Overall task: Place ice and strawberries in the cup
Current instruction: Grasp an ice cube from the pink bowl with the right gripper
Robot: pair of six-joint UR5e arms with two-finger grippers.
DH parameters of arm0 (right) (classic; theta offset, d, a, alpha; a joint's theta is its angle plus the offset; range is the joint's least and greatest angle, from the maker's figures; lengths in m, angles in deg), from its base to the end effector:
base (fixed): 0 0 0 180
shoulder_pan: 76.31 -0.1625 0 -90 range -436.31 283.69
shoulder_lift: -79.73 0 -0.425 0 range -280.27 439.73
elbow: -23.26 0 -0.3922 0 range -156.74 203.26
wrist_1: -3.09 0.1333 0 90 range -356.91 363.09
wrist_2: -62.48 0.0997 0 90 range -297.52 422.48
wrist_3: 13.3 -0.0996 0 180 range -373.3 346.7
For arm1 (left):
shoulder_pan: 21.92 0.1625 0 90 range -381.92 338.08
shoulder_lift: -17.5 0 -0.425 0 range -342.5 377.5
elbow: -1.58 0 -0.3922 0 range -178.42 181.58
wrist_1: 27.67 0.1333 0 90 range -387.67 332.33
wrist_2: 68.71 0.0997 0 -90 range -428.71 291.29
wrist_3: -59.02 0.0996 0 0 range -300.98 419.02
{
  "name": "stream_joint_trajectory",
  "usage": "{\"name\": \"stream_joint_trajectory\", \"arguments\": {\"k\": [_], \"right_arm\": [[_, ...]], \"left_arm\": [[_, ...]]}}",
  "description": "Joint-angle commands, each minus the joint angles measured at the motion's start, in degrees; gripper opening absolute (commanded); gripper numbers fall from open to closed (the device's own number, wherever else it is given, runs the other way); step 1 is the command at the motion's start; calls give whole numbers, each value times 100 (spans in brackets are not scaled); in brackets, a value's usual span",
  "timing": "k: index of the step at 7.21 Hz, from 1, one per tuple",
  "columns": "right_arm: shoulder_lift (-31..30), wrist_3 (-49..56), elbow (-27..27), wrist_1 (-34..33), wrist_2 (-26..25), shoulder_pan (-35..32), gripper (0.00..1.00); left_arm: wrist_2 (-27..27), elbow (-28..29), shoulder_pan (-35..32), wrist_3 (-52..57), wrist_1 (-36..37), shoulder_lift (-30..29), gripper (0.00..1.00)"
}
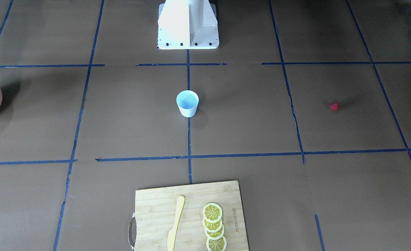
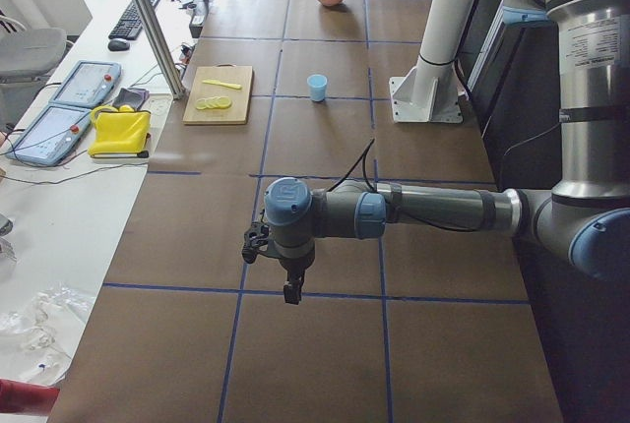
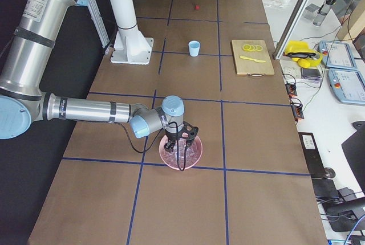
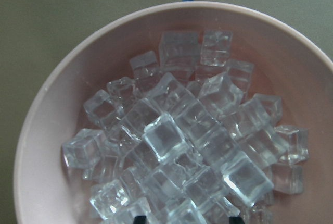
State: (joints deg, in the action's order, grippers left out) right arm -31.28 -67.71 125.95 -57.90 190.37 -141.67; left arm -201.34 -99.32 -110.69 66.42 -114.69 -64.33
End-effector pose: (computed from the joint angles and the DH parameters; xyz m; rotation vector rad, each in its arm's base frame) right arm -0.0832 -0.3543 0.6543 -0.1488 -0.7299 0.3762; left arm -0.0566 -0.4321 0.6382 0.0359 0.7438 0.1420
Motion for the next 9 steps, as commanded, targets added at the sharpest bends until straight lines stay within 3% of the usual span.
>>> {"name": "stream_joint_trajectory", "arguments": {"k": [1, 3, 4, 7, 9], "right_arm": [[1, 0, -3, 0, -1, -3, 29], [-8, 9, 5, 9, -1, -3, 6], [-8, 9, 49, 18, -1, -12, 2], [-52, 0, 679, -17, 78, -152, 0], [332, -235, 1233, -418, 174, -144, 0]], "left_arm": [[0, -9, 0, 7, -8, 0, 100], [0, -9, 0, 16, -8, 0, 100], [0, -9, 0, 16, -8, 0, 100], [0, -105, -9, 7, 1, 9, 100], [0, -123, 0, 16, 1, 61, 100]]}}
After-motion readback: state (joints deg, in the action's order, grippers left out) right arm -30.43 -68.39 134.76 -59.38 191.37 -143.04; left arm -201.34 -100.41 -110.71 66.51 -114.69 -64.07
